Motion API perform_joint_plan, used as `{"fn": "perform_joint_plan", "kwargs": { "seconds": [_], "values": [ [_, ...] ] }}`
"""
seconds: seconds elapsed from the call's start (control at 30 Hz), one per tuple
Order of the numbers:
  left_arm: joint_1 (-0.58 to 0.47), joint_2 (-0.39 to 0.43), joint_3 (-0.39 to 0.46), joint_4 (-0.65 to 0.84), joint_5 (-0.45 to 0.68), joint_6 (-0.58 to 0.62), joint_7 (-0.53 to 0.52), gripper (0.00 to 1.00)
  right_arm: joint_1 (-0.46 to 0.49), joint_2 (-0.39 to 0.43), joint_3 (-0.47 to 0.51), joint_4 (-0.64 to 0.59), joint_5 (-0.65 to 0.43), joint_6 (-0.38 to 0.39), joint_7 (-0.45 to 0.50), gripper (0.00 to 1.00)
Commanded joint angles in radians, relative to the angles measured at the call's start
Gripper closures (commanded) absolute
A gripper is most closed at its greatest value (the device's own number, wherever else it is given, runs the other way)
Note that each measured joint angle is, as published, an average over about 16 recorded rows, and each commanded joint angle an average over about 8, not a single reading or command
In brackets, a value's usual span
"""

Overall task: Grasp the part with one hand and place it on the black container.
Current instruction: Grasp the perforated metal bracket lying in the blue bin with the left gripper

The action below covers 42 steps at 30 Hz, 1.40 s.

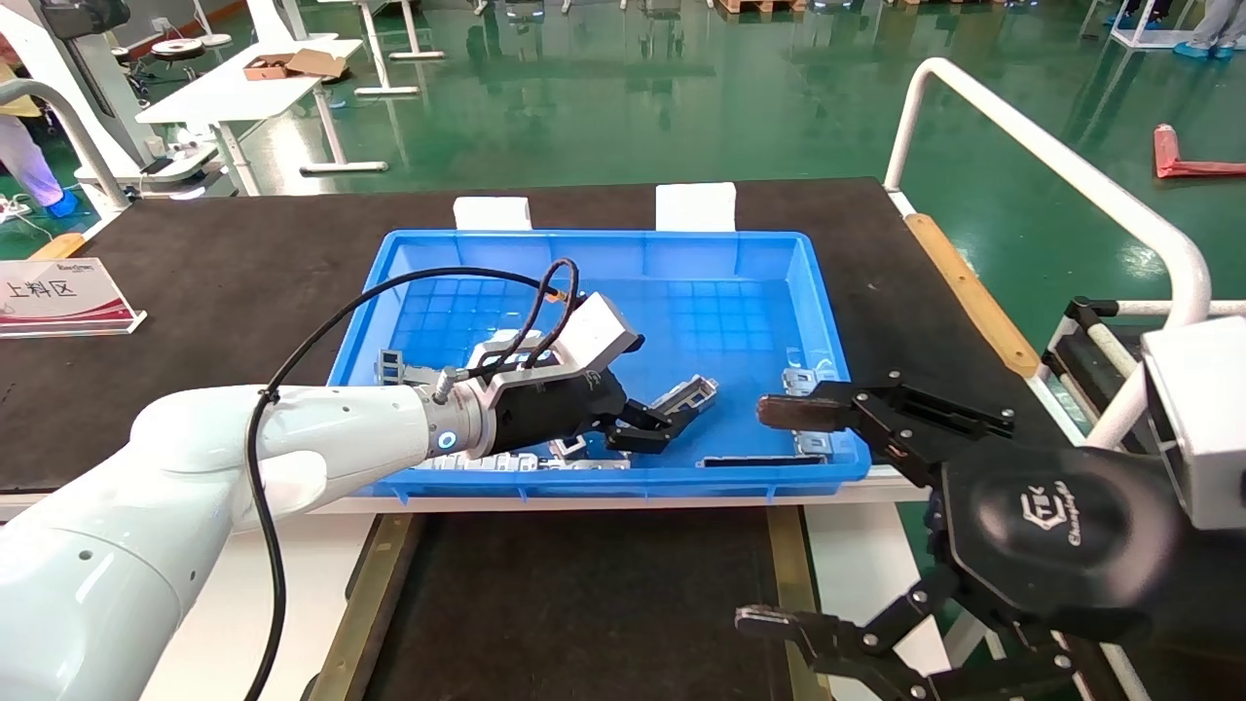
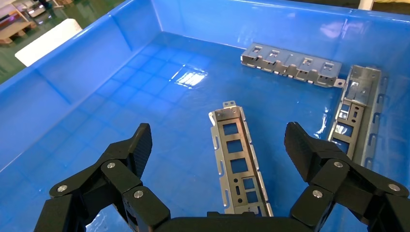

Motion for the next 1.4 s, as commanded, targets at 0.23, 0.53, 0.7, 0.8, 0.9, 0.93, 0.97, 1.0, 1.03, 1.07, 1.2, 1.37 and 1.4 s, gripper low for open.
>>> {"fn": "perform_joint_plan", "kwargs": {
  "seconds": [0.23, 0.53, 0.7, 0.8, 0.9, 0.93, 0.97, 1.0, 1.03, 1.07, 1.2, 1.37, 1.4],
  "values": [
    [0.001, 0.005, 0.073, 0.003, -0.049, -0.046, -0.013, 0.00, 0.000, 0.000, 0.000, 0.000, 0.000, 0.000, 0.000, 0.00],
    [0.004, 0.005, 0.161, -0.008, -0.102, -0.096, -0.043, 0.00, 0.000, 0.000, 0.000, 0.000, 0.000, 0.000, 0.000, 0.00],
    [0.005, 0.005, 0.210, -0.017, -0.131, -0.126, -0.061, 0.14, 0.000, 0.000, 0.000, 0.000, 0.000, 0.000, 0.000, 0.34],
    [0.006, 0.005, 0.238, -0.023, -0.148, -0.141, -0.071, 0.52, 0.000, 0.000, 0.000, 0.000, 0.000, 0.000, 0.000, 0.71],
    [0.006, 0.005, 0.265, -0.028, -0.166, -0.153, -0.079, 0.89, 0.000, 0.000, 0.000, 0.000, 0.000, 0.000, 0.000, 1.00],
    [0.006, 0.005, 0.273, -0.029, -0.172, -0.157, -0.082, 0.98, 0.000, 0.000, 0.000, 0.000, 0.000, 0.000, 0.000, 1.00],
    [0.006, 0.005, 0.281, -0.030, -0.178, -0.162, -0.084, 1.00, 0.000, 0.000, 0.000, 0.000, 0.000, 0.000, 0.000, 1.00],
    [0.006, 0.005, 0.289, -0.031, -0.184, -0.166, -0.086, 1.00, 0.000, 0.000, 0.000, 0.000, 0.000, 0.000, 0.000, 1.00],
    [0.006, 0.004, 0.297, -0.032, -0.190, -0.170, -0.088, 1.00, 0.000, 0.000, 0.000, 0.000, 0.000, 0.000, 0.000, 1.00],
    [0.006, 0.004, 0.304, -0.033, -0.197, -0.175, -0.090, 1.00, 0.000, 0.000, 0.000, 0.000, 0.000, 0.000, 0.000, 1.00],
    [0.006, 0.003, 0.331, -0.035, -0.221, -0.191, -0.094, 1.00, 0.000, 0.000, 0.000, 0.000, 0.000, 0.000, 0.000, 1.00],
    [0.006, 0.002, 0.359, -0.035, -0.252, -0.203, -0.097, 1.00, 0.000, 0.000, 0.000, 0.000, 0.000, 0.000, 0.000, 1.00],
    [0.006, 0.001, 0.364, -0.034, -0.258, -0.204, -0.097, 1.00, 0.000, 0.000, 0.000, 0.000, 0.000, 0.000, 0.000, 1.00]
  ]
}}
